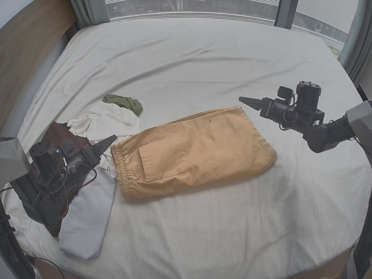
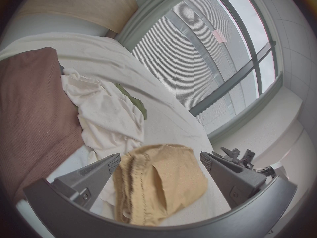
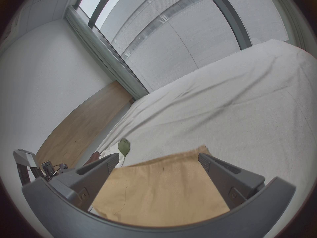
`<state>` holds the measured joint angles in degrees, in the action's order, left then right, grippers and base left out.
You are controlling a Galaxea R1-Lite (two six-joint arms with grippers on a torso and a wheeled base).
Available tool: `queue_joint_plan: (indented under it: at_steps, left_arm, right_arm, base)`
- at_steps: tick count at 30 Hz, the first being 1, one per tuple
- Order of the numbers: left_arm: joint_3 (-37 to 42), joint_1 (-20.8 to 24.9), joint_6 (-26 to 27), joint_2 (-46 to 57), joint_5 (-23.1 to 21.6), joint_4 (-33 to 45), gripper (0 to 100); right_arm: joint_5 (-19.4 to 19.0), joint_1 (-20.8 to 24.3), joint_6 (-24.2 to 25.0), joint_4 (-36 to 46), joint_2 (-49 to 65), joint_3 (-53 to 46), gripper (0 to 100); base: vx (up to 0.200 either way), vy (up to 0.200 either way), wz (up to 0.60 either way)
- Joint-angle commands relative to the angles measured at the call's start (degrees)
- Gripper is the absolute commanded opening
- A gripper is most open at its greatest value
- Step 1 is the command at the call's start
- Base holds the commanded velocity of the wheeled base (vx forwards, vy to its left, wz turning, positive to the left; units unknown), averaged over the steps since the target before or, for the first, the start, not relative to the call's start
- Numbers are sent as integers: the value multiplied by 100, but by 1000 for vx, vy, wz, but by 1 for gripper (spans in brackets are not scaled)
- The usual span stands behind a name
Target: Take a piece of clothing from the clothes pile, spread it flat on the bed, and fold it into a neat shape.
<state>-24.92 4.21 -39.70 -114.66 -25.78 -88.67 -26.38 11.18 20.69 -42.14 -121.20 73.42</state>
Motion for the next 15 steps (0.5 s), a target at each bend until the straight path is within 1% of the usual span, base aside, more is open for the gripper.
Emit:
queue_joint_plan:
  at_steps: [1,2,4,5,6,8,9,10,11,12,15]
  left_arm:
    - [910,45,-64,884,-1148,-1,100]
    - [1059,45,-64,1007,-1359,-1,100]
    - [1147,63,-37,1069,-1465,-1,100]
    - [1165,72,-29,1078,-1473,-1,100]
    - [1200,98,59,1087,-1456,-1,100]
    - [1217,124,332,1095,-1447,-1,100]
    - [1226,124,376,1095,-1447,-1,100]
    - [1270,142,648,1078,-1438,-1,100]
    - [1270,142,648,1078,-1438,-1,100]
    - [1323,177,929,1069,-1438,-1,100]
    - [1349,247,1176,1051,-1342,-1,100]
  right_arm:
    - [-87,-10,76,-242,1327,-1665,100]
    - [-87,-2,181,-435,1511,-2051,100]
    - [-122,25,410,-734,1687,-2500,100]
    - [-139,33,471,-822,1714,-2605,100]
    - [-210,42,665,-1138,1810,-2992,100]
    - [-236,69,805,-1516,1933,-3396,100]
    - [-236,86,814,-1560,1942,-3458,100]
    - [-245,113,814,-1701,1951,-3633,100]
    - [-245,113,814,-1692,1951,-3633,100]
    - [-227,104,753,-1701,1942,-3695,100]
    - [-236,104,691,-1604,1942,-3704,100]
  base:
    - [0,0,0]
    - [0,0,0]
    - [0,0,0]
    - [0,0,0]
    - [0,0,0]
    - [0,0,0]
    - [0,0,0]
    - [0,0,0]
    - [0,0,0]
    - [0,0,0]
    - [0,0,0]
